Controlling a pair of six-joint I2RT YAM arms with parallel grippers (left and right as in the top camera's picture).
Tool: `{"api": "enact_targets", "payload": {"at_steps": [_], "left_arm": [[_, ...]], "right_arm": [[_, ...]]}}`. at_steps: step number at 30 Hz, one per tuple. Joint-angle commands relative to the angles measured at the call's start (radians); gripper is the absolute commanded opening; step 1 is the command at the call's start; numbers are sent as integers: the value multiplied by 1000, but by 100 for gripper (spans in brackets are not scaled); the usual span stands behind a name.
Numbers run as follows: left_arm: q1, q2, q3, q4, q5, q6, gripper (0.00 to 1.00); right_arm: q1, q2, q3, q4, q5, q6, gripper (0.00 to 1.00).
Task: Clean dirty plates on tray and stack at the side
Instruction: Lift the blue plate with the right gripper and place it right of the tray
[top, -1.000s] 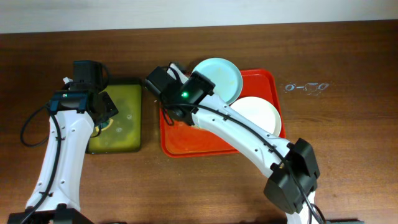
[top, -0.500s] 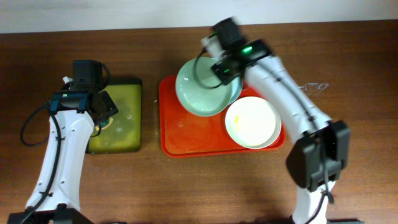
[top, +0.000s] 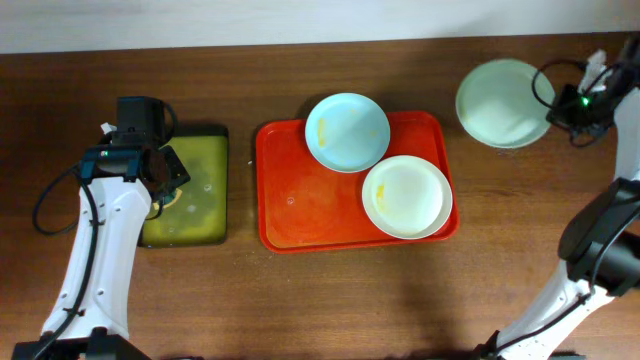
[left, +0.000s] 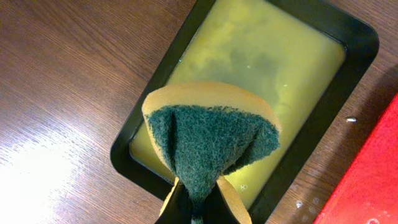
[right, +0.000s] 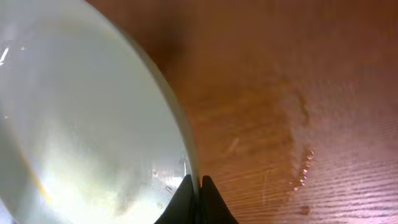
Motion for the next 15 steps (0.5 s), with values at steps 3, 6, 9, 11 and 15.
{"api": "enact_targets", "payload": {"at_steps": [3, 6, 9, 11, 15], "left_arm": [[2, -8, -9, 3, -18, -8, 0], [2, -8, -9, 2, -17, -9, 0], [2, -8, -9, 3, -17, -9, 0], [2, -8, -9, 2, -17, -8, 0], [2, -8, -9, 2, -17, -9, 0]], "right_arm": [[-13, 126, -7, -2, -4, 14, 4], [-13, 143, -7, -1, 9, 14, 5], [-13, 136, -6, -19, 8, 14, 30], [-12, 129, -2, -50, 0, 22, 58], [-12, 66, 39, -97, -81, 51, 74]]}}
